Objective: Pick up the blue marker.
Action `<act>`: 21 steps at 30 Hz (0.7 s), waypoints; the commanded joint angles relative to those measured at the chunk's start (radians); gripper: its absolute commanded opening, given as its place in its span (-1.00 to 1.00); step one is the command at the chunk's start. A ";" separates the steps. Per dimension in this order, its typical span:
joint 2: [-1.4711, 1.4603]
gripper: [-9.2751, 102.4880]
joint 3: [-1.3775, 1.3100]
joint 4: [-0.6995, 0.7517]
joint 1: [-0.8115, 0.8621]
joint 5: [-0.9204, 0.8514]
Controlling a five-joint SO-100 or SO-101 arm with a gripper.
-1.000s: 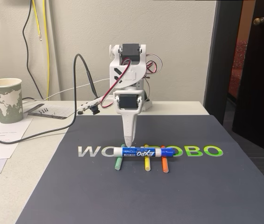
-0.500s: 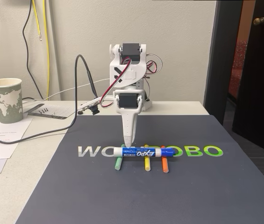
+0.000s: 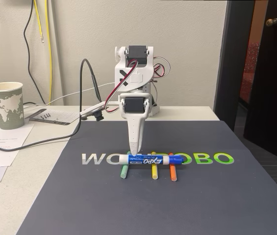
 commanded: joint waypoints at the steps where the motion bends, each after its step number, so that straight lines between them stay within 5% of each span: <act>1: 0.015 -0.54 0.000 0.037 0.000 0.003; 21: 0.002 -0.22 0.000 0.212 -0.023 0.057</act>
